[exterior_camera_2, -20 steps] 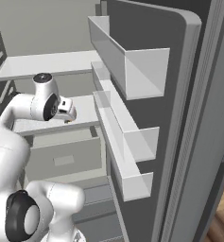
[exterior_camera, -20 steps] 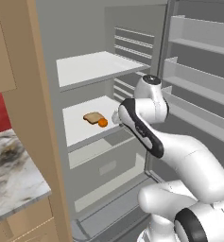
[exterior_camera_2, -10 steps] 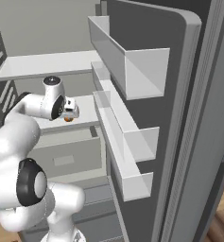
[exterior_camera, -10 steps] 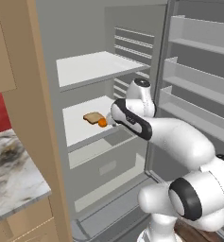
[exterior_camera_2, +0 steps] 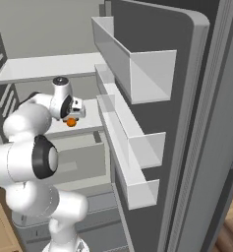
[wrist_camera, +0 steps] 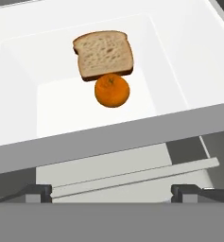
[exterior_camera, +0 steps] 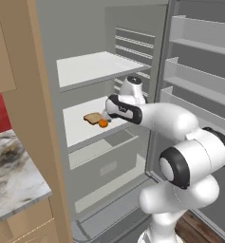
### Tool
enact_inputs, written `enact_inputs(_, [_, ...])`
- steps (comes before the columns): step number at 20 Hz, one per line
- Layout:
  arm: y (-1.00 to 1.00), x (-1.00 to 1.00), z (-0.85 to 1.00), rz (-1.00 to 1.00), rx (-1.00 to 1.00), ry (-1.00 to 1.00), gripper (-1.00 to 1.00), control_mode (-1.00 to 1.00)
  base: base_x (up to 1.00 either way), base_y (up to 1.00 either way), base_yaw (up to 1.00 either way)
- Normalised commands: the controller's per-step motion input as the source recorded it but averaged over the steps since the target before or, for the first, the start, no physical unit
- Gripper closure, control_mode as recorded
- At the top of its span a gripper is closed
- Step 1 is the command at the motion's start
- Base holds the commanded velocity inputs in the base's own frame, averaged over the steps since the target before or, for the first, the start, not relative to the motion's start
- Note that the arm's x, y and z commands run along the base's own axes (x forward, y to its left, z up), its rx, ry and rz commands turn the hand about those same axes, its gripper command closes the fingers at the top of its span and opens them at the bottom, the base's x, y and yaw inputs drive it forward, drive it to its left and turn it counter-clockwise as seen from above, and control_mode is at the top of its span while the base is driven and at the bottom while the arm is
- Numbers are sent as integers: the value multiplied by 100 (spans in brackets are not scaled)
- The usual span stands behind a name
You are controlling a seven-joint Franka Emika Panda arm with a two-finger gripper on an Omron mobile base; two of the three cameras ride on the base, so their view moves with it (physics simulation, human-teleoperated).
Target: Pick up the tangerine and peach from the fridge and place one fruit on each plate on the dining counter.
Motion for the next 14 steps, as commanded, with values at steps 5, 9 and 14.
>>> enact_inputs(5, [35, 0, -9, 0, 0, 0, -100, -100, 0, 0, 0])
enact_inputs(9, [17, 11, -31, 0, 0, -2, -100, -100, 0, 0, 0])
enact_inputs(14, [1, 45, -36, -1, 0, -1, -100, -100, 0, 0, 0])
